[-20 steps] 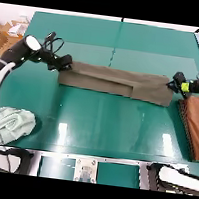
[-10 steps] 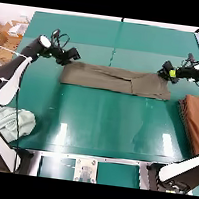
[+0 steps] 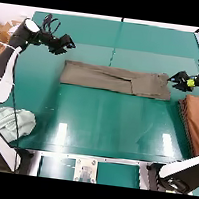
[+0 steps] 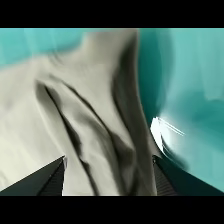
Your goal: Fold the shirts.
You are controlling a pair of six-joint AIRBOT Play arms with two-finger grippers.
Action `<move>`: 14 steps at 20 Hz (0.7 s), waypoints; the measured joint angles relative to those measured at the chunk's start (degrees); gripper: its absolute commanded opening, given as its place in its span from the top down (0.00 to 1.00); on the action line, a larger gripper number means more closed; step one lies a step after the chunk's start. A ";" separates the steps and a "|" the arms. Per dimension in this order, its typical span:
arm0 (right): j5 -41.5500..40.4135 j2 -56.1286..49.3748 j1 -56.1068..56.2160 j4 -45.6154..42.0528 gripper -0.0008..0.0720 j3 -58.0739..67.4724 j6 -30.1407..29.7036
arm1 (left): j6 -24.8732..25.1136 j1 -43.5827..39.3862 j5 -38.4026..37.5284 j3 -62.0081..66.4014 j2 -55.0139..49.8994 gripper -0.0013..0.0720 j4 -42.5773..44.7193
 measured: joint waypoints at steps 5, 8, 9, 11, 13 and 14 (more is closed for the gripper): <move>3.91 -3.69 -1.53 3.56 0.02 1.51 -8.13 | 0.09 0.11 -3.21 0.63 -0.02 0.07 -0.90; 5.66 -6.80 -1.70 5.55 0.02 4.46 -10.08 | 0.15 0.24 -4.13 0.74 -0.02 0.07 -1.09; 5.92 -7.85 -1.81 5.88 0.02 5.55 -10.25 | 0.15 0.26 -4.20 0.76 -0.02 0.07 -1.11; 7.06 -9.97 -1.75 7.02 0.02 7.65 -10.25 | 0.13 0.22 -4.48 0.76 -0.02 0.07 -1.25; 8.70 -11.82 -1.42 8.74 0.02 9.27 -10.25 | 0.07 0.24 -4.59 0.76 -0.02 0.07 -1.29; 9.35 -12.48 -1.27 9.09 0.02 9.77 -10.23 | 0.02 0.24 -4.66 0.76 -0.02 0.07 -1.29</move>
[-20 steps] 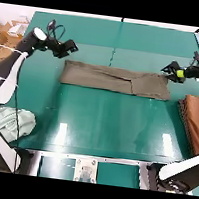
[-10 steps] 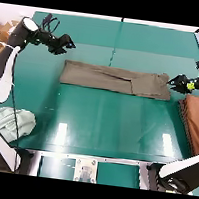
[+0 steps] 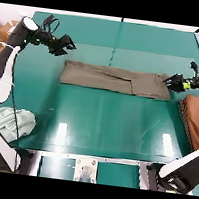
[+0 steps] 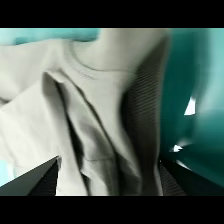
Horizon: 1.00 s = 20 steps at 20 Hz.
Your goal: Fold the shirts.
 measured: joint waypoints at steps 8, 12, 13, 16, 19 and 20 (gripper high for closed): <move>1.49 -3.50 2.69 0.24 0.28 1.29 3.23 | -0.09 -0.02 -1.33 0.00 0.00 0.08 -1.90; 1.68 -4.15 4.24 -3.82 0.97 1.31 5.38 | 1.77 -1.20 -3.34 0.00 0.00 0.96 -3.63; 1.55 -4.15 4.46 -4.70 0.97 1.40 5.70 | 2.64 -1.79 -3.39 0.00 0.00 0.95 -3.98; 1.70 -3.93 4.76 -5.73 0.97 2.14 6.27 | 5.01 -4.74 -2.38 0.00 -0.09 0.95 -4.87; 1.46 -2.05 4.98 -7.80 0.97 2.95 7.48 | 7.21 -10.01 1.31 -0.07 -1.29 0.95 -5.22; 1.20 -0.90 5.09 -8.92 0.97 3.10 7.87 | 7.78 -12.46 3.08 -0.15 -2.21 0.95 -5.40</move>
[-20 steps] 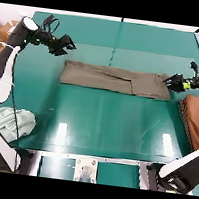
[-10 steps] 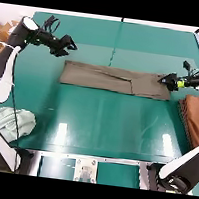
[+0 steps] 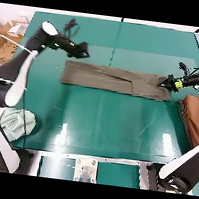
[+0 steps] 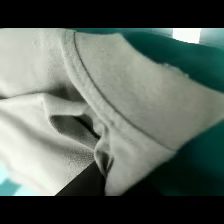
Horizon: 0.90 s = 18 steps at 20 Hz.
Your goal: Fold the shirts.
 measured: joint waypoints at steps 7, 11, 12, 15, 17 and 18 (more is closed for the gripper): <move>5.35 14.75 4.68 3.65 0.97 1.16 3.34 | 0.94 -15.96 17.09 -0.17 -8.90 0.95 -3.23; 6.78 20.81 8.87 6.73 0.97 3.91 6.21 | 0.46 -20.96 21.97 -0.22 -12.68 0.95 -6.27; 7.21 21.62 9.99 7.39 0.97 4.61 7.06 | 0.09 -21.59 22.64 -0.20 -13.25 0.95 -7.23; 7.30 22.91 11.96 7.91 0.97 5.79 8.41 | -0.79 -22.40 23.69 0.15 -14.25 0.95 -9.77; 7.39 23.34 12.66 8.35 0.97 6.16 8.96 | -1.18 -22.01 21.55 1.75 -14.71 0.95 -10.19; 7.39 23.41 12.79 8.39 0.97 6.25 9.35 | -1.22 -21.18 17.92 3.41 -14.71 0.95 -10.36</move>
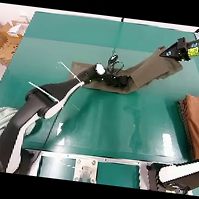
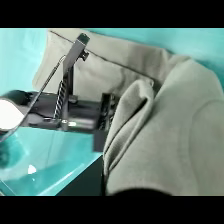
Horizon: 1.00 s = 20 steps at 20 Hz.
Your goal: Fold the shirts.
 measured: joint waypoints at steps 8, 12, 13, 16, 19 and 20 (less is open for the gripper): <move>-2.14 0.24 7.30 4.92 0.97 -0.15 3.02 | 2.12 18.14 -24.85 5.81 13.33 0.95 -0.42; -11.41 -1.99 19.17 4.59 0.97 -1.99 6.62 | 2.58 29.05 -33.14 6.10 20.76 0.95 -0.44; -14.51 -3.30 22.71 4.55 0.97 -2.43 7.32 | 2.67 31.36 -34.53 6.14 22.10 0.95 -0.42; -29.40 -9.94 34.84 4.39 0.39 -3.19 9.07 | 2.86 36.50 -38.40 6.10 24.20 0.95 -0.57; -48.72 -17.70 45.62 7.43 0.42 -3.50 9.79 | 3.50 39.78 -40.46 4.83 25.05 0.95 -0.59; -53.37 -19.43 47.87 8.66 0.42 -3.54 9.90 | 3.96 40.19 -40.94 4.04 25.14 0.95 -0.57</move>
